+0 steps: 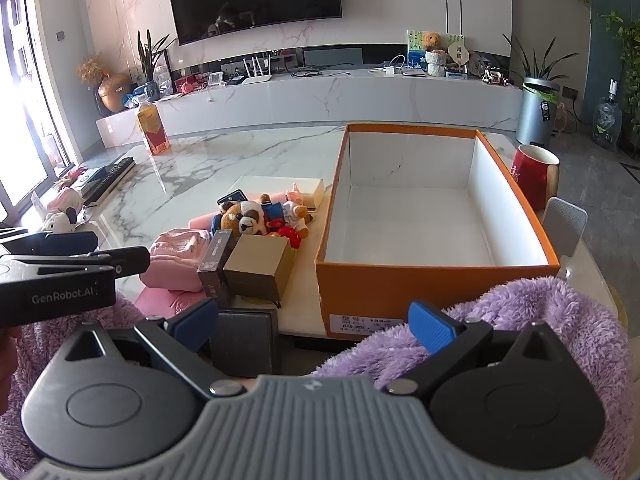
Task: Organize objects
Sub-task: 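Move the left tool toward the pink backpack on the pile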
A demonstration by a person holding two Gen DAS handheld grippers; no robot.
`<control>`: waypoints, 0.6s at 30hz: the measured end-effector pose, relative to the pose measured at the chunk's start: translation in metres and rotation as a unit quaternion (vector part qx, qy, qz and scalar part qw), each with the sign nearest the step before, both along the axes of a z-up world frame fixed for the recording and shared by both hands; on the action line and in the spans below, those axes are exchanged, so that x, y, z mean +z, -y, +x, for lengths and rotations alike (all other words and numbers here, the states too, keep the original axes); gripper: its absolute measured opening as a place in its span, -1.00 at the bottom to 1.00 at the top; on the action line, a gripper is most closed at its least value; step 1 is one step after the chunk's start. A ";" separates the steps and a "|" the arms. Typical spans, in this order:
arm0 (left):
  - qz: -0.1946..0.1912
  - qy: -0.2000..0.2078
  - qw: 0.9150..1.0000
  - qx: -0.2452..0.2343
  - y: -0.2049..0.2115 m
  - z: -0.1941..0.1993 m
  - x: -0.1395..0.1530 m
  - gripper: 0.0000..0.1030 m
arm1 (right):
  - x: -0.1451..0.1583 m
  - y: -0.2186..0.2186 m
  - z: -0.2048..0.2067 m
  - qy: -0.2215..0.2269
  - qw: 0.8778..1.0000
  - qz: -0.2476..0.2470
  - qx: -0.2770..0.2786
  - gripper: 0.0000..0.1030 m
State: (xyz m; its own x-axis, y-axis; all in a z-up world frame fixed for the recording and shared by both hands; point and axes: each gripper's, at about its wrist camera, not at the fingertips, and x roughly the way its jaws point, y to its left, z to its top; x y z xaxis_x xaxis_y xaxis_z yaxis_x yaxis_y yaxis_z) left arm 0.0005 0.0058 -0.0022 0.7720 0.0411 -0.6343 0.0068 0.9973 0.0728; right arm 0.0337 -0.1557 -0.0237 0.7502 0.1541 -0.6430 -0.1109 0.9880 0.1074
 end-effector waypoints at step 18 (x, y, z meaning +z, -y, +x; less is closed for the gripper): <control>-0.008 -0.032 0.999 -0.001 -0.007 0.006 -0.011 0.47 | -0.013 -0.003 0.012 -0.029 1.000 0.002 0.004 0.76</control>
